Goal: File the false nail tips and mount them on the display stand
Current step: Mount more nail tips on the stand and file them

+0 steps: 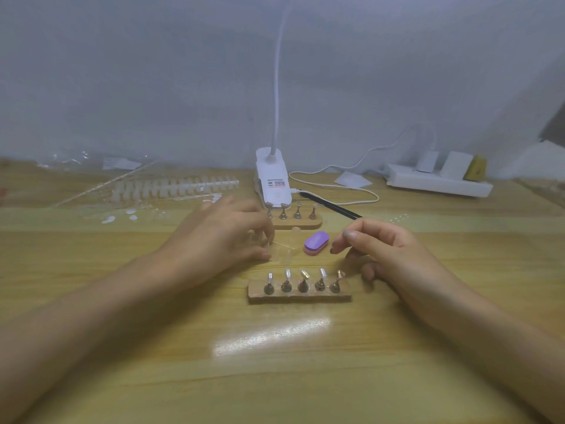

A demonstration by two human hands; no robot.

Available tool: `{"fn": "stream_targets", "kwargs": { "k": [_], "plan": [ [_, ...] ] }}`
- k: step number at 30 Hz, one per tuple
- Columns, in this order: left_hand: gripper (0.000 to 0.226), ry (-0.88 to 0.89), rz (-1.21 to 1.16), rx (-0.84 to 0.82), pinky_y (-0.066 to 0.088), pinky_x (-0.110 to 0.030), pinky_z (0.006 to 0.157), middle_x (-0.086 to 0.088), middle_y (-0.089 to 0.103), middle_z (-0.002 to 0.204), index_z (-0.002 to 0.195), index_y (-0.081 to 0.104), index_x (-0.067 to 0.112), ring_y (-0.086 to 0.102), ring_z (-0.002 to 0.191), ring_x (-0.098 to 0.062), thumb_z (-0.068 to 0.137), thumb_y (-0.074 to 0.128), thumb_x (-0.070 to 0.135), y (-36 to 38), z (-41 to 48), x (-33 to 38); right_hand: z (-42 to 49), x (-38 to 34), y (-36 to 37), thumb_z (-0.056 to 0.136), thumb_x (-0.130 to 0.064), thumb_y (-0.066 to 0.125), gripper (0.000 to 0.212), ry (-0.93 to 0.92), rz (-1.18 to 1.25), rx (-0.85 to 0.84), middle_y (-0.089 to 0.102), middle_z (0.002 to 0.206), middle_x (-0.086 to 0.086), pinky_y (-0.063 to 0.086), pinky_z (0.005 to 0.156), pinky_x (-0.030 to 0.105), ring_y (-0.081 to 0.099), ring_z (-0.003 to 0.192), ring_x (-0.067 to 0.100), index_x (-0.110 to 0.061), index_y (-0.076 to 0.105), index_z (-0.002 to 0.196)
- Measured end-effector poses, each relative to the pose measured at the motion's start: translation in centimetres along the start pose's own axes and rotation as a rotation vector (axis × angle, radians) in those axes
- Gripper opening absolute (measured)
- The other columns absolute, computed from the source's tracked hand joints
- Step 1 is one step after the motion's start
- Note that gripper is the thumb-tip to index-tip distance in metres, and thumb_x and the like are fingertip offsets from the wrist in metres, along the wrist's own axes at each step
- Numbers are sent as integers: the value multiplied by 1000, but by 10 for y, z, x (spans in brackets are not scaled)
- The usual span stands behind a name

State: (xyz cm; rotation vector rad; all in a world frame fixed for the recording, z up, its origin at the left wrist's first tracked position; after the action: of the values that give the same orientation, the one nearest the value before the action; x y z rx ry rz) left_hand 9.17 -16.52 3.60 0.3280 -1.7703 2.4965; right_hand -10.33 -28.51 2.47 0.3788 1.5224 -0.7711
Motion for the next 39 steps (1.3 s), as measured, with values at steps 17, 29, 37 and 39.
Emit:
{"fn": "stream_targets", "kwargs": {
  "k": [17, 29, 37, 39],
  "plan": [
    [12, 7, -479, 58, 49, -27, 71, 16, 63, 77, 79, 67, 27, 57, 74, -9, 80, 80, 25, 8, -1, 12, 12, -25, 6, 90, -18, 71, 14, -337, -397, -50, 72, 91, -9, 44, 57, 9, 68, 75, 8, -28, 71, 100],
    [7, -77, -738, 109, 44, -10, 58, 12, 69, 74, 80, 72, 22, 63, 64, -3, 80, 77, 27, 16, -1, 5, 26, -17, 25, 89, -10, 73, 8, -439, -184, 11, 70, 77, -4, 59, 57, 49, 70, 68, 22, -17, 69, 88],
    [24, -148, -902, 87, 57, -28, 66, -2, 71, 73, 80, 74, 17, 68, 70, -16, 77, 71, 41, 23, -2, 1, 26, -13, 26, 84, 0, 74, 18, -545, -226, -5, 69, 86, -3, 48, 54, 15, 65, 73, 19, -16, 65, 85],
    [23, -165, -908, 62, 55, -29, 68, -2, 71, 73, 79, 74, 17, 67, 71, -18, 78, 71, 40, 23, -2, 1, 25, -13, 26, 83, -1, 76, 18, -565, -275, 22, 69, 85, -5, 48, 53, 21, 65, 73, 18, -15, 66, 83]
  ]
}}
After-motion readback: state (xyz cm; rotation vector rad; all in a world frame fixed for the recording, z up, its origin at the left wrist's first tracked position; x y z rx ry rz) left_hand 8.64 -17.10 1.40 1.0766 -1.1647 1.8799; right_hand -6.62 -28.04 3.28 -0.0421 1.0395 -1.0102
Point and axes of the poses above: each hand's wrist, its own z-axis towards the middle knuckle, its own y-axis out of the palm, x = y × z, the point moved 4 cm from there along z, towards the middle knuckle
